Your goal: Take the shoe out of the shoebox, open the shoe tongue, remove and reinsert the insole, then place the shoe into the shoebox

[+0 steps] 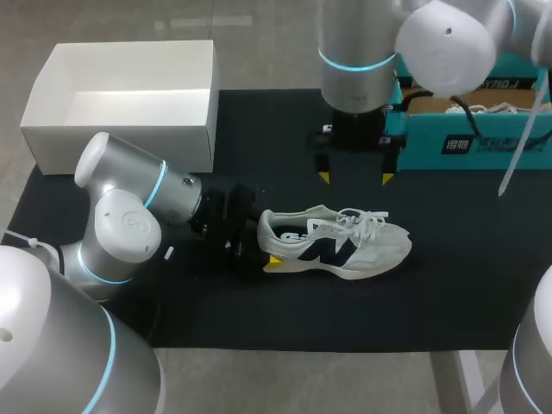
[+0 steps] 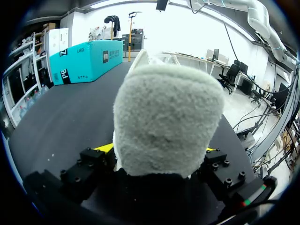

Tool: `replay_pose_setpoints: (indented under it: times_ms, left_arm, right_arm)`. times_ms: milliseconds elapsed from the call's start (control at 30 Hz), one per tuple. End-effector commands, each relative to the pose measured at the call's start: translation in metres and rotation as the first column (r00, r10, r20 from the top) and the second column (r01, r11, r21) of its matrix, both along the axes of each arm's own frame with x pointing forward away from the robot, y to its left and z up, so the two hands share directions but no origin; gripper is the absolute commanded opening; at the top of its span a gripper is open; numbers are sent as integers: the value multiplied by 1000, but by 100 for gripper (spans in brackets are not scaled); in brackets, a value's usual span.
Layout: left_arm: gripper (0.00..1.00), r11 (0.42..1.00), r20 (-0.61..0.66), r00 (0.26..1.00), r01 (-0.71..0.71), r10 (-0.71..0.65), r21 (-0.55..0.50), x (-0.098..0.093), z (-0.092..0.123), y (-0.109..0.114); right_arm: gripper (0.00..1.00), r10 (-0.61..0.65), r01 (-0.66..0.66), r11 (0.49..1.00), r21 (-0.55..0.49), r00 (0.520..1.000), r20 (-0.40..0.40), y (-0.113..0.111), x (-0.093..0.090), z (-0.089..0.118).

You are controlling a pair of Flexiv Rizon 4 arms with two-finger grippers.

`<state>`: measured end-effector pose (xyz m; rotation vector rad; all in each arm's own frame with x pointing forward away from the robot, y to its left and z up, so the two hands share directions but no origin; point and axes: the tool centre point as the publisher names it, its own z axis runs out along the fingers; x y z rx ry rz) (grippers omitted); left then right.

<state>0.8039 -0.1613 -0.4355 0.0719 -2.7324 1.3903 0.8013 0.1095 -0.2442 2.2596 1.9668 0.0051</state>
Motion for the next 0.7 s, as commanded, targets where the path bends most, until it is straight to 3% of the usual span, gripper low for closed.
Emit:
replay_pose_setpoints:
  times_ms: [33, 433, 700]
  left_arm:
    - [0, 1000, -1, 1000, 1, -1, 4, 2, -3, 2]
    - [0, 1000, -1, 1000, 1, -1, 4, 2, -3, 2]
    - [0, 1000, -1, 1000, 1, -1, 4, 2, -3, 2]
  right_arm:
    - [100, -3, 3, 1000, -16, 1000, -11, 11, 7, -4]
    - [100, 19, -19, 999, -27, 1000, 4, 17, 10, -1]
    - [100, -1, 0, 999, -51, 1000, -29, 37, 2, -27]
